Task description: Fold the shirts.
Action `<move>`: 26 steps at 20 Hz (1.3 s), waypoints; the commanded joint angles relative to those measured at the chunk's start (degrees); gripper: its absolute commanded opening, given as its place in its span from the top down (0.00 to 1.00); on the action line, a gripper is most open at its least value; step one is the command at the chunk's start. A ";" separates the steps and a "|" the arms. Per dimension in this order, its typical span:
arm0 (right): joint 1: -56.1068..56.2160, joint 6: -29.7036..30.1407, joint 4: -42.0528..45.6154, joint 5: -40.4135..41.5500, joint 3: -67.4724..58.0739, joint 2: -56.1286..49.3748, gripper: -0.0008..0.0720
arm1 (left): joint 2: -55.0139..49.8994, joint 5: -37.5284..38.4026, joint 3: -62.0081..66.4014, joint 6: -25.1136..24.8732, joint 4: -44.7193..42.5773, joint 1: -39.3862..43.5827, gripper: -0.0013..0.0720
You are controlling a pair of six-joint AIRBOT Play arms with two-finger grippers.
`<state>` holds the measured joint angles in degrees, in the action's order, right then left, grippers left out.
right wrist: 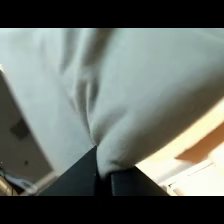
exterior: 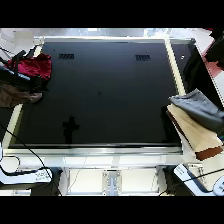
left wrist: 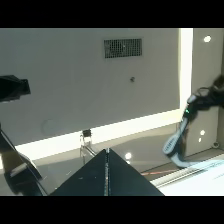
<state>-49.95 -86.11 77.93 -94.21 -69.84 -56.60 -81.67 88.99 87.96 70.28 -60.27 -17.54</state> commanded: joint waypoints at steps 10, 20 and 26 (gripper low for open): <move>-1.46 -1.90 15.15 6.08 19.67 8.37 0.23 | -0.17 -0.46 0.04 -0.04 3.76 0.07 0.97; 11.63 13.00 -41.48 24.46 -1.51 15.72 0.25 | -0.24 -1.29 0.04 0.02 3.78 0.09 0.97; 36.46 15.02 -30.01 24.74 -1.53 7.17 0.25 | -0.24 -1.31 0.04 0.22 4.00 0.07 0.97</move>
<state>-23.44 -73.06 45.82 -70.67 -71.07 -45.95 -81.89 87.70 87.96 70.48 -56.27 -17.50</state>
